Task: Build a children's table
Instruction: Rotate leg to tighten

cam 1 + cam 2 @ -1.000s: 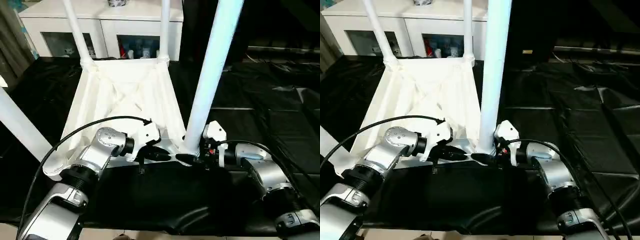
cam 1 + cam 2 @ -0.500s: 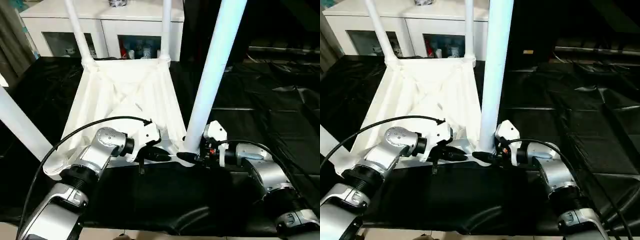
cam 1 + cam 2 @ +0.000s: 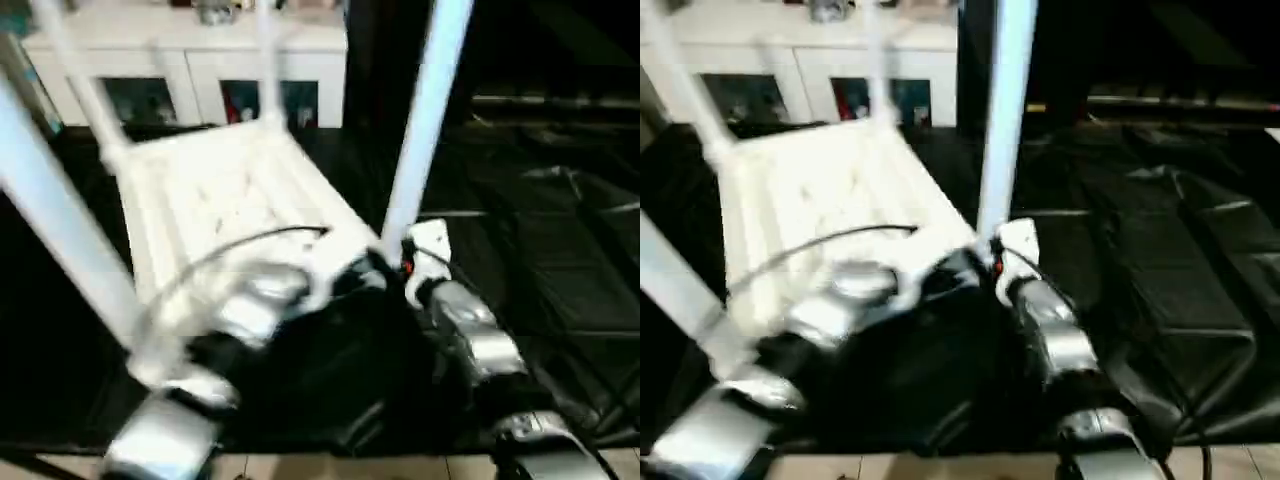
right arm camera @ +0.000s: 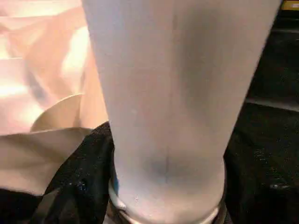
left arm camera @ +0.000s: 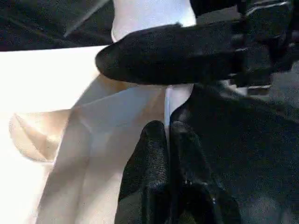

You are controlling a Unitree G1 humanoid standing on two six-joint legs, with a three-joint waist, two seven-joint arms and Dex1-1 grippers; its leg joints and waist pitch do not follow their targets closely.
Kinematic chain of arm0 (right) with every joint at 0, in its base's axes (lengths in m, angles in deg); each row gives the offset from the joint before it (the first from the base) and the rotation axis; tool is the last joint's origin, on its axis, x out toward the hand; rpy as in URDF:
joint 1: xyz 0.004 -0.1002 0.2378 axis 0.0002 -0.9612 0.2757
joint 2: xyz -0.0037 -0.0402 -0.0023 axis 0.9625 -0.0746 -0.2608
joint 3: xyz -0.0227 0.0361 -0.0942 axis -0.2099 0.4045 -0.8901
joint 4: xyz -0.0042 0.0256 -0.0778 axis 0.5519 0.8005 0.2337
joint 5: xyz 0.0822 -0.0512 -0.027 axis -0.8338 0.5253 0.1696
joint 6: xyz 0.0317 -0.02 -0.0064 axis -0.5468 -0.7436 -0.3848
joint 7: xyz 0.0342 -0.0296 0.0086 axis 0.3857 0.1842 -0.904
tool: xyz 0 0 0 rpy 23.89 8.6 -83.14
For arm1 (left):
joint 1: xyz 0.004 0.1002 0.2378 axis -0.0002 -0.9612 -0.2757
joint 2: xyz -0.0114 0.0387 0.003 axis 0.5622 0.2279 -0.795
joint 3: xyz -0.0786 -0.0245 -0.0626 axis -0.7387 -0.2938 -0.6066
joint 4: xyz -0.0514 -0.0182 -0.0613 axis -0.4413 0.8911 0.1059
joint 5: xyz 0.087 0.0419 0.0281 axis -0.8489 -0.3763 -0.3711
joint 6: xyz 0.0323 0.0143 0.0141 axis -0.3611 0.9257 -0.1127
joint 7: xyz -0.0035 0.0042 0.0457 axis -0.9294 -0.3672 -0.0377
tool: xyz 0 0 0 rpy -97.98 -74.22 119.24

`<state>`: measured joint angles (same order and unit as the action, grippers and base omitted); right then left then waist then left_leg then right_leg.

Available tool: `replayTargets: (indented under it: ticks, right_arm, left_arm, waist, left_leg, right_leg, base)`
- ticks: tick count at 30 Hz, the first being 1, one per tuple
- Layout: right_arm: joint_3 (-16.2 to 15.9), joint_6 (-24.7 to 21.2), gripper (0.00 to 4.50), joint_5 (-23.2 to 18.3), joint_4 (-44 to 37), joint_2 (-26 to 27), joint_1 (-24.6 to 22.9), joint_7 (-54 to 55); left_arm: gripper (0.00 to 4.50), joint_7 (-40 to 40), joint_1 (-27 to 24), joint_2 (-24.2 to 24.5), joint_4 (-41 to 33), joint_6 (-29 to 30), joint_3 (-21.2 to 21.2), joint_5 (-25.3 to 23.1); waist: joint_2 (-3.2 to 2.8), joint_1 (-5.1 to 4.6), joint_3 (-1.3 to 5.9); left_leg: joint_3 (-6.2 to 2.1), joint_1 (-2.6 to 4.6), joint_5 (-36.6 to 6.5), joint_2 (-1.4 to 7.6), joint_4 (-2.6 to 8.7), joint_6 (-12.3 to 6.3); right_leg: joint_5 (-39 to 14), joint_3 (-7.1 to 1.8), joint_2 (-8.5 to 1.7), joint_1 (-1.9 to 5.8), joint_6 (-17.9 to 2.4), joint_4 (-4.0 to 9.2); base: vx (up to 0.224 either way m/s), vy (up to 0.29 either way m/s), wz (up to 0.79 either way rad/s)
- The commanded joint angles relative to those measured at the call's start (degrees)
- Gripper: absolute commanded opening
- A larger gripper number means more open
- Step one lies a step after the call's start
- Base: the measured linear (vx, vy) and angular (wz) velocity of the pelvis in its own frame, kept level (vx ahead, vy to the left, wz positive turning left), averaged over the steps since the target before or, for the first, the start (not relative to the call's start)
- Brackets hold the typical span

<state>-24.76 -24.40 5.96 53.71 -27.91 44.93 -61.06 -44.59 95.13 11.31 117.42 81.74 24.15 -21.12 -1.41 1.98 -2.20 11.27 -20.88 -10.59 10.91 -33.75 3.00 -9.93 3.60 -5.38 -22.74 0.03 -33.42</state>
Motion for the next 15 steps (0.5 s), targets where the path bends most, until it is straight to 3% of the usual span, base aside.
replayTargets:
  ticks: [1,2,3,9,12,15]
  right_arm:
    - [-2.4,-1.0,2.69,1.6,2.8,2.3,-0.5,0.0]
    - [-2.2,-0.6,2.69,1.0,2.7,2.6,-0.6,-0.6]
    - [-1.8,0.0,3.04,0.2,2.3,2.9,-0.7,-1.6]
    - [-1.5,1.5,3.59,-1.0,-0.1,1.1,-0.2,-5.9]
    - [-3.7,-0.6,3.73,-2.5,-4.4,-3.3,-0.5,-16.1]
    - [-5.6,-1.2,3.73,-3.0,-7.7,-6.8,-1.6,-23.4]
  left_arm:
    - [0.00,2.2,-0.3,-2.7,1.8,-0.8,1.8,-0.1]
    - [0.00,2.3,-0.3,-2.7,2.0,-1.1,2.0,-0.5]
    - [0.00,2.3,-0.2,-2.7,2.2,-1.4,2.2,-0.8]
    - [0.00,0.2,0.2,-0.1,2.8,-3.5,1.5,-1.2]
    - [0.00,-4.6,0.1,3.3,2.7,-6.0,1.7,-0.9]
    - [0.00,-8.2,0.0,5.5,2.7,-7.9,1.5,-0.4]
  waist:
    - [1.03,-0.12,2.72]
    - [0.99,-0.04,2.76]
    - [0.65,-0.05,2.78]
    - [0.69,-0.15,2.85]
    - [0.82,0.17,2.95]
    - [0.88,0.39,2.91]
  left_leg:
    - [-1.35,0.84,-19.8,1.66,4.47,-1.31]
    - [-1.35,0.64,-19.1,1.70,4.57,-1.74]
    - [-1.40,0.59,-19.0,1.77,4.70,-1.99]
    - [-1.37,0.42,-19.7,1.84,4.81,-2.16]
    - [-1.31,0.24,-18.8,1.82,4.69,-3.07]
    - [-1.20,0.30,-18.0,1.97,4.63,-3.62]
  right_leg:
    - [-28.0,-1.67,-2.93,1.39,-7.4,5.72]
    - [-27.0,-1.67,-2.89,1.48,-7.5,5.65]
    - [-26.0,-1.66,-2.88,1.56,-7.6,5.61]
    - [-24.1,-1.68,-2.93,1.71,-8.6,5.48]
    - [-23.2,-1.71,-2.92,2.03,-8.4,5.37]
    - [-23.3,-1.80,-3.01,1.86,-8.6,5.41]
  base:
    - [0.000,0.000,0.00]
    - [0.000,0.000,0.00]
    - [0.000,0.000,0.00]
    - [0.000,0.000,0.00]
    - [0.000,0.000,0.00]
    - [0.000,0.000,0.00]
